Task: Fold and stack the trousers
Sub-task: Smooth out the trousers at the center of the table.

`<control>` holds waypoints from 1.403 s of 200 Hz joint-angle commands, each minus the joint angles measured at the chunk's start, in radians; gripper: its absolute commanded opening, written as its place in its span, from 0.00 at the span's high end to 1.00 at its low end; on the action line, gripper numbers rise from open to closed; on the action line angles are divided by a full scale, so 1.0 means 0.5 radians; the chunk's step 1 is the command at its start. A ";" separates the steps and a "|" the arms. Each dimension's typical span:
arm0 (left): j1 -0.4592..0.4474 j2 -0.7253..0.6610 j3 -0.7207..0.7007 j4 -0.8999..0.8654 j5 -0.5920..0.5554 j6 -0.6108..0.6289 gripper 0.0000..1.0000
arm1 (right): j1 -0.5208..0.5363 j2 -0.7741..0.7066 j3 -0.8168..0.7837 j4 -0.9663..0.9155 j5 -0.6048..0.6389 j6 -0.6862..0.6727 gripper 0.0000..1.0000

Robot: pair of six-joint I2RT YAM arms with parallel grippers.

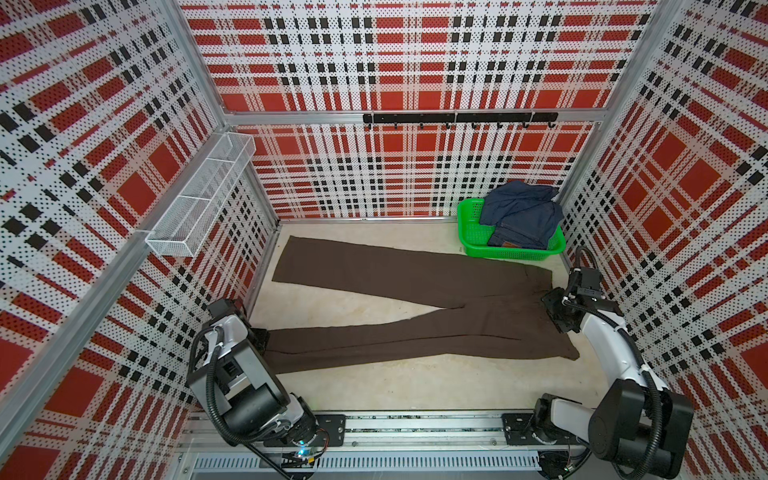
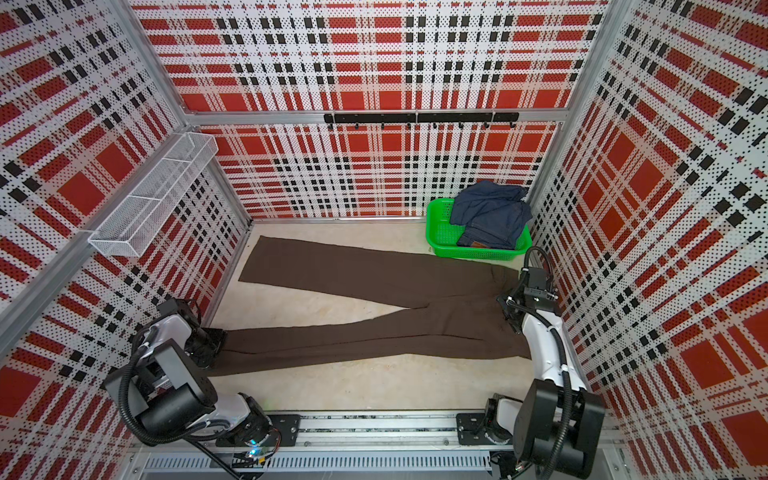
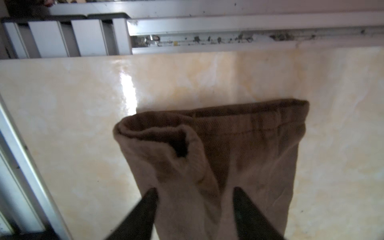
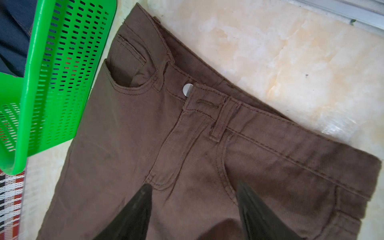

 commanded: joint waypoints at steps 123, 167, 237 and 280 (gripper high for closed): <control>-0.125 -0.498 0.641 -0.155 0.222 -0.062 1.00 | 0.015 -0.058 0.029 -0.117 0.073 0.042 0.32; 0.110 -0.661 0.111 -0.100 0.055 0.016 1.00 | 0.011 0.004 0.041 -0.266 0.132 0.053 0.31; 0.200 -0.600 0.052 0.036 -0.057 -0.026 1.00 | 0.013 -0.021 -0.116 -0.416 0.129 0.058 0.30; 0.198 -0.519 0.057 0.120 -0.001 -0.066 1.00 | 0.013 -0.057 -0.174 -0.565 0.074 0.060 0.29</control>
